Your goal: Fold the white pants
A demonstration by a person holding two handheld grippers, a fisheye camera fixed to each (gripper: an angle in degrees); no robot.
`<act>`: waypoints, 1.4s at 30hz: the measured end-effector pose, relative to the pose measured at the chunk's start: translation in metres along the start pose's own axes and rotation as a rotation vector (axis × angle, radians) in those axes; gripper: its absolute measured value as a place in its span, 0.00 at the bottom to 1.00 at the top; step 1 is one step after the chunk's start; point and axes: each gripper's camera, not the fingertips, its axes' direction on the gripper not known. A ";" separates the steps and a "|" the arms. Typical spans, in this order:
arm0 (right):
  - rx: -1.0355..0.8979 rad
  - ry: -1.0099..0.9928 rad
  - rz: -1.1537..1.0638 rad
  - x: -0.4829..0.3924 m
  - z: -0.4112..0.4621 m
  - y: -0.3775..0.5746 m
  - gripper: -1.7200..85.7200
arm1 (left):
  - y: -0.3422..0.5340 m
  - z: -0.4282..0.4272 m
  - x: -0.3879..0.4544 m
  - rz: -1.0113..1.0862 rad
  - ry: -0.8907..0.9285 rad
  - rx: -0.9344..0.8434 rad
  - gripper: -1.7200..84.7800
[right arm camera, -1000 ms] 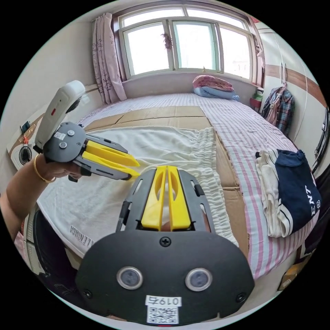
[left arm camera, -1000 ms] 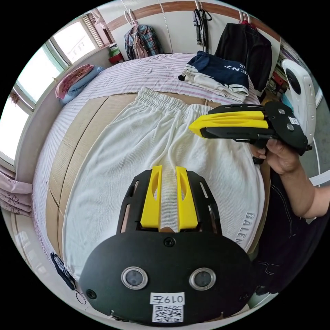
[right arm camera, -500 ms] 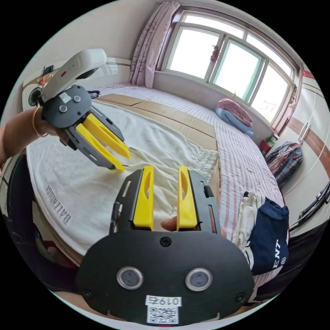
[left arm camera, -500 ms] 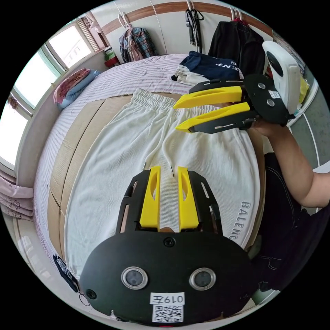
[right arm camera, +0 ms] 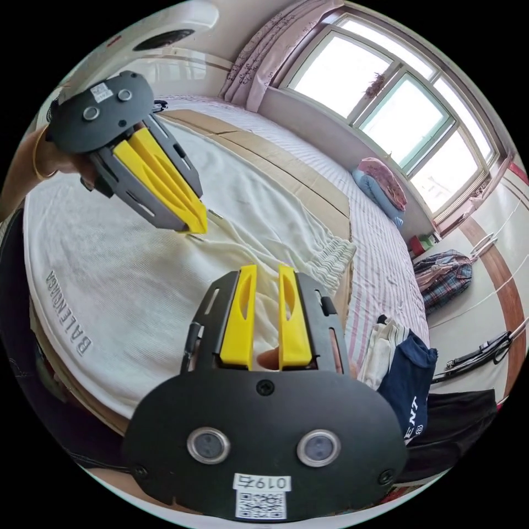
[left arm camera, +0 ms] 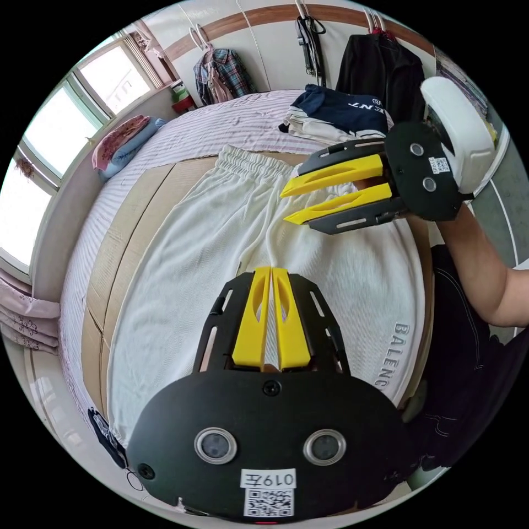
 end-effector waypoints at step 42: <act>-0.064 0.091 -0.288 -0.040 0.020 -0.018 0.04 | -0.024 -0.003 0.042 0.096 -0.065 -0.107 0.03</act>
